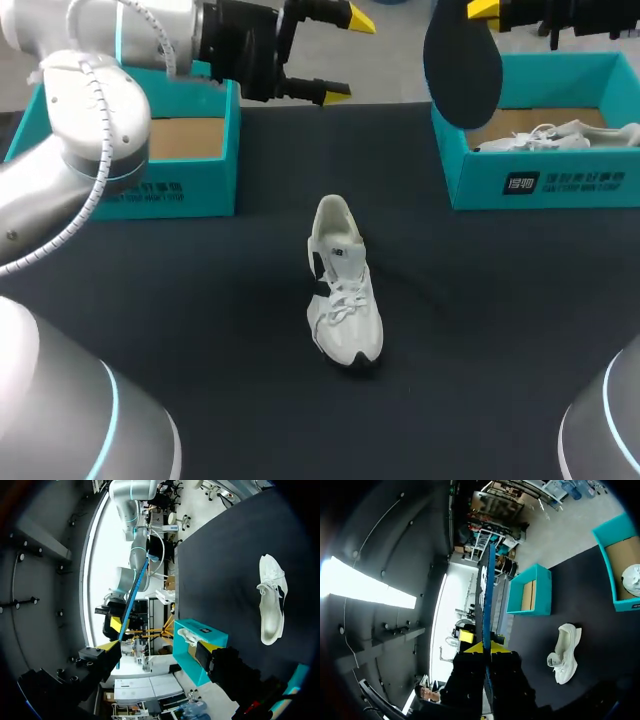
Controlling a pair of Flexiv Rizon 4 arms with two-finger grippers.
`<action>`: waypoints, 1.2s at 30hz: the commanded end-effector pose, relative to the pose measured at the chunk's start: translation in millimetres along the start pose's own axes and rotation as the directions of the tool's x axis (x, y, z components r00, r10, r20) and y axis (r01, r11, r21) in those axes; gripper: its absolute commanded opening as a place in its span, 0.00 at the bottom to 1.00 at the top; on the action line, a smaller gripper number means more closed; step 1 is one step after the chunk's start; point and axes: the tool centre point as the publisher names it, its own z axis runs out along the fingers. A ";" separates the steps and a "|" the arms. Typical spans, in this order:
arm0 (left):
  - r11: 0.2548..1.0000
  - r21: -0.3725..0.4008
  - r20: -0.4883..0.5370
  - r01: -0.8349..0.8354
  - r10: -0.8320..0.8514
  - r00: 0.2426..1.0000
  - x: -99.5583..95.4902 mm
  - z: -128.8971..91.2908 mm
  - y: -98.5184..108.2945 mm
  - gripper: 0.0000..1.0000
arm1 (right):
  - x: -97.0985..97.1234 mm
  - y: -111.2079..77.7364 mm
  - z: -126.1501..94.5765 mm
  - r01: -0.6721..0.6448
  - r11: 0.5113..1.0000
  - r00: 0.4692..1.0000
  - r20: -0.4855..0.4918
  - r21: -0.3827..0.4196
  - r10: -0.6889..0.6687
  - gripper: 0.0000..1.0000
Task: Take the shoe out of the shoebox, open the shoe tongue, remove and reinsert the insole, then place the shoe into the shoebox
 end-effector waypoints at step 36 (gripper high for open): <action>0.986 0.102 0.297 -0.132 0.096 0.950 -40.2 27.7 -19.6 0.44 | 2.1 14.2 63.2 -0.248 0.968 0.967 0.069 0.027 0.246 0.00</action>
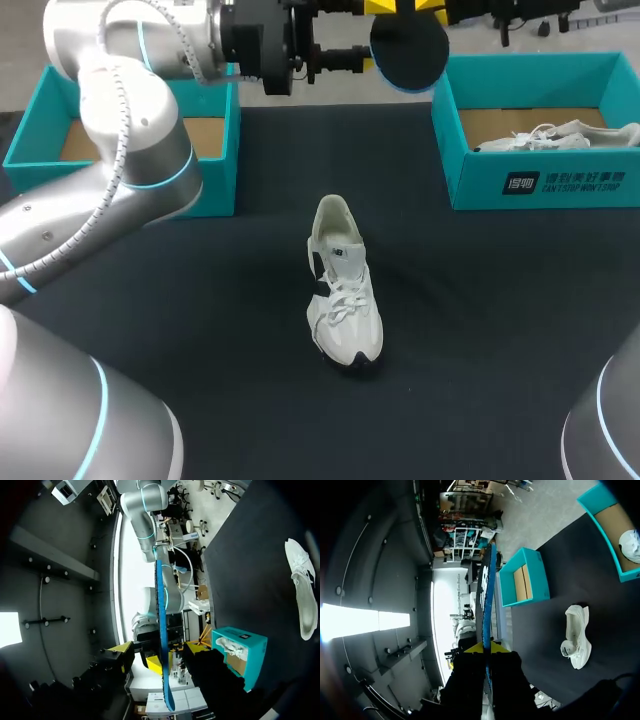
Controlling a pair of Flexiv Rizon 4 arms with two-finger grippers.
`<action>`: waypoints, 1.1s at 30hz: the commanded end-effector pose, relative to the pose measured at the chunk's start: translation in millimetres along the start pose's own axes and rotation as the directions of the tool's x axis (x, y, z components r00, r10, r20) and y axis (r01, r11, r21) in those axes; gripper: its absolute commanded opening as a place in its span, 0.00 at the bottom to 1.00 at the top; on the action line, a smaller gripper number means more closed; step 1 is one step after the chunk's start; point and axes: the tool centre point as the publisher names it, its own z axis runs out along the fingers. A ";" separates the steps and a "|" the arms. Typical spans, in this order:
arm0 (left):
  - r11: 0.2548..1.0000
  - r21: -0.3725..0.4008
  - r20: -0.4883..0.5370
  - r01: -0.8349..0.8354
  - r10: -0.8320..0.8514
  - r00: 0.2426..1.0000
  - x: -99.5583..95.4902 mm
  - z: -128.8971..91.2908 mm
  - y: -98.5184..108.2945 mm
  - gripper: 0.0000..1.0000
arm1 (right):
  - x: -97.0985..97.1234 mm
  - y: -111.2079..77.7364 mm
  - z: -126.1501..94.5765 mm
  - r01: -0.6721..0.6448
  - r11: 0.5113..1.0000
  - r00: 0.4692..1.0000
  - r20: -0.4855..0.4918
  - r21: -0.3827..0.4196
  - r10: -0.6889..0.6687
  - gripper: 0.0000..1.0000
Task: Take the shoe out of the shoebox, open the shoe tongue, remove and reinsert the insole, then place the shoe into the shoebox
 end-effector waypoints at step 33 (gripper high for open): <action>0.999 -0.032 0.015 0.041 -0.041 0.999 11.7 -16.3 -3.4 0.00 | -3.9 -29.0 -19.6 0.085 0.992 0.989 -0.115 -0.093 -0.096 1.00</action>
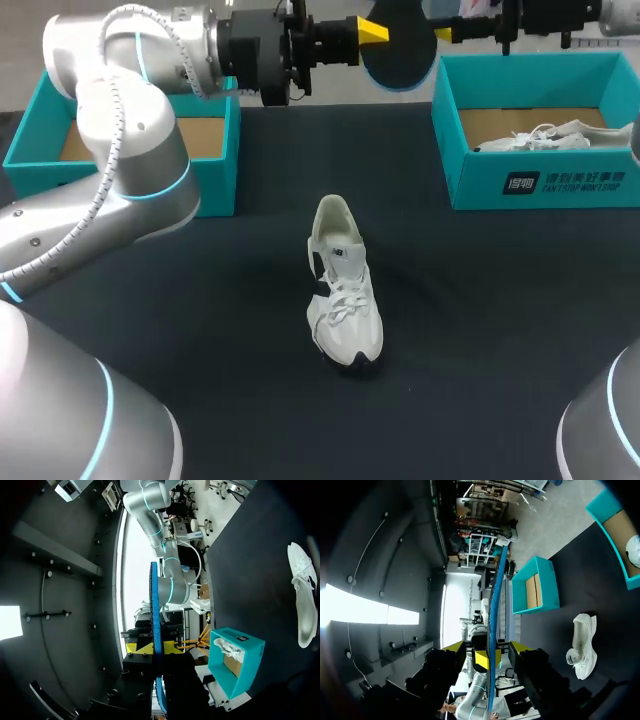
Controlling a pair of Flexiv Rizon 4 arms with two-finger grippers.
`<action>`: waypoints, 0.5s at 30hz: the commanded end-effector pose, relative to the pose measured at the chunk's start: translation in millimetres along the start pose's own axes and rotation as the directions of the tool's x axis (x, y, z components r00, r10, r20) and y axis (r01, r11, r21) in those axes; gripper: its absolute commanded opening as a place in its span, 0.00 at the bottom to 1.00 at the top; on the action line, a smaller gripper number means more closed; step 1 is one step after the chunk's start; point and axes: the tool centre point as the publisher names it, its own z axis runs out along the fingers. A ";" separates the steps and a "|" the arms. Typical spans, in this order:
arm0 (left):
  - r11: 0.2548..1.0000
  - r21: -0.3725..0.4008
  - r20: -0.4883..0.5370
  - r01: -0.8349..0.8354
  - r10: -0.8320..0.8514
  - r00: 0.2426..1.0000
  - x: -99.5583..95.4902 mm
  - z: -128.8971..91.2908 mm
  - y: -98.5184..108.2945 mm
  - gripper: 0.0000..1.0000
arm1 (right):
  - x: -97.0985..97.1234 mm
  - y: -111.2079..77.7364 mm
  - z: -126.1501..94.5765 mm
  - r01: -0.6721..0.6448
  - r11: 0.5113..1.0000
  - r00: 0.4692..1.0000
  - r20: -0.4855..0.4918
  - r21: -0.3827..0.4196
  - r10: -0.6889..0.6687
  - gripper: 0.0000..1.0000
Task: Take the shoe out of the shoebox, open the shoe tongue, remove and reinsert the insole, then place the shoe into the shoebox
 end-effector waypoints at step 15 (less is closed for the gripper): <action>1.000 -0.017 -0.009 0.013 -0.013 1.000 -3.4 -24.8 -16.3 0.00 | -15.8 -29.9 -33.9 -0.002 1.000 0.999 0.051 -0.031 0.004 1.00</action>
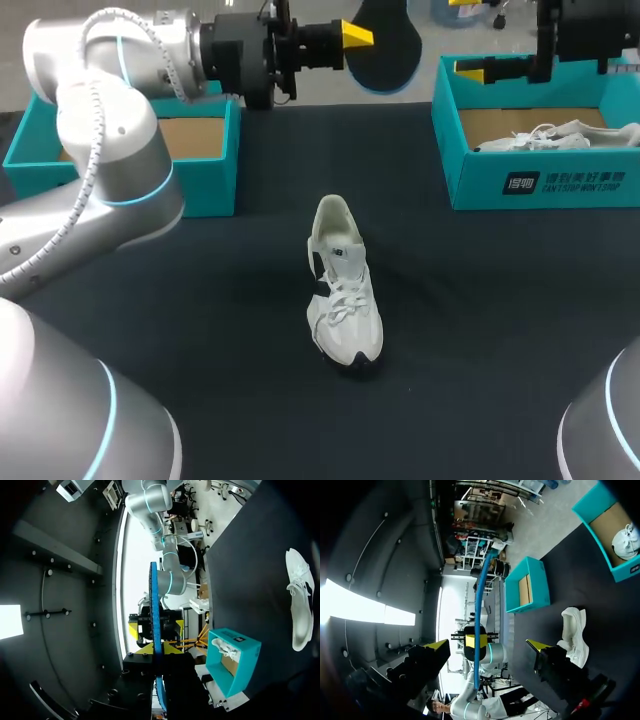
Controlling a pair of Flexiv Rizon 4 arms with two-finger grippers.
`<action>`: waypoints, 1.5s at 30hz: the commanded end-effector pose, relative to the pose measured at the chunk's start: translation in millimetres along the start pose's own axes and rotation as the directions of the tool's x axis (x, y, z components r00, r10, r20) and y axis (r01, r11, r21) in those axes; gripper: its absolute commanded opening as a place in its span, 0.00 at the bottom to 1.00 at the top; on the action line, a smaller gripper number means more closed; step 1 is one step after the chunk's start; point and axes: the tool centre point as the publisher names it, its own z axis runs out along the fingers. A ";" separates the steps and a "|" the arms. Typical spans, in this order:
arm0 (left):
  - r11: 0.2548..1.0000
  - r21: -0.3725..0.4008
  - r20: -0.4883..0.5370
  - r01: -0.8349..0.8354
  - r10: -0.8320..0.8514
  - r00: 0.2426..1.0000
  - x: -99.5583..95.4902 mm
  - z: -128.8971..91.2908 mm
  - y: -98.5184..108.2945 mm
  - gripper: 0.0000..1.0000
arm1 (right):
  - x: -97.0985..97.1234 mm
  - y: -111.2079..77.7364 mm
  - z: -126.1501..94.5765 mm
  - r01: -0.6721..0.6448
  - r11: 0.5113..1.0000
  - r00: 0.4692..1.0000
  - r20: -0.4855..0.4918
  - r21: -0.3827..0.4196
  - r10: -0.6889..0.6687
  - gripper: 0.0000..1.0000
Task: Take the shoe out of the shoebox, open the shoe tongue, remove and reinsert the insole, then place the shoe into the shoebox
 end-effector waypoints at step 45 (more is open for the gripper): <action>0.999 -0.010 -0.030 0.036 -0.036 0.999 3.6 -21.7 -22.3 0.00 | -31.1 -9.1 -32.6 0.032 0.997 0.995 -0.096 -0.065 -0.038 1.00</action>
